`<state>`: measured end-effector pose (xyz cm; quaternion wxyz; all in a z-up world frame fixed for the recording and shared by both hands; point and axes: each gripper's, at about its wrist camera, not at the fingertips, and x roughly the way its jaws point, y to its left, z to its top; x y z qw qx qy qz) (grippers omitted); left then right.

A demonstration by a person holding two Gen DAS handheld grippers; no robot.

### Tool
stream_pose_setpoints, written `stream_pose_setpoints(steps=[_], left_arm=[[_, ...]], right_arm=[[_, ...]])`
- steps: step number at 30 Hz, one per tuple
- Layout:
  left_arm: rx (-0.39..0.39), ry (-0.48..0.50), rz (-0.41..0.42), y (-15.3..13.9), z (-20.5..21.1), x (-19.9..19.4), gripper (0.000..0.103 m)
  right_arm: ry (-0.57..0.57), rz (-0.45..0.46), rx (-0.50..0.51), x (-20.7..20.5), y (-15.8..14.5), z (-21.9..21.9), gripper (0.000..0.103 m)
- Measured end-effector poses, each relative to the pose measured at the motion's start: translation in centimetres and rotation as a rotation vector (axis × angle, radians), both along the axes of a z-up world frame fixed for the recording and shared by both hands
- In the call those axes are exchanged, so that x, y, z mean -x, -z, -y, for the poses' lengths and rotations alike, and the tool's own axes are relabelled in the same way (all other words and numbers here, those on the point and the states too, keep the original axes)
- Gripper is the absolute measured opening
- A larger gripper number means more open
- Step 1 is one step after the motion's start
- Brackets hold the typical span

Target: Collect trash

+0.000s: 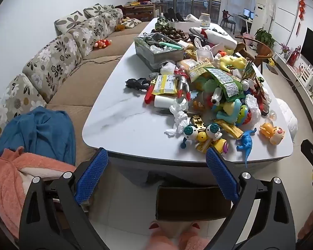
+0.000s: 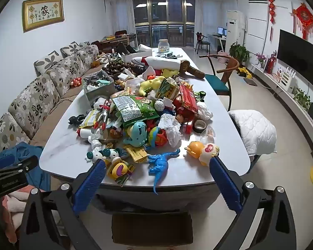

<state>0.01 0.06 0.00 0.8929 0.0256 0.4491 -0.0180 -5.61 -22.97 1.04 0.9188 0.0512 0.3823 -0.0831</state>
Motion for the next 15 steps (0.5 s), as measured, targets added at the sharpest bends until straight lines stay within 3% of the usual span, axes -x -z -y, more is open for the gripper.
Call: stream_pose_setpoints(steps=[15], left_arm=[[0.008, 0.006, -0.013, 0.48, -0.38, 0.33, 0.093]], right_arm=[[0.001, 0.008, -0.007, 0.05, -0.05, 0.06, 0.098]])
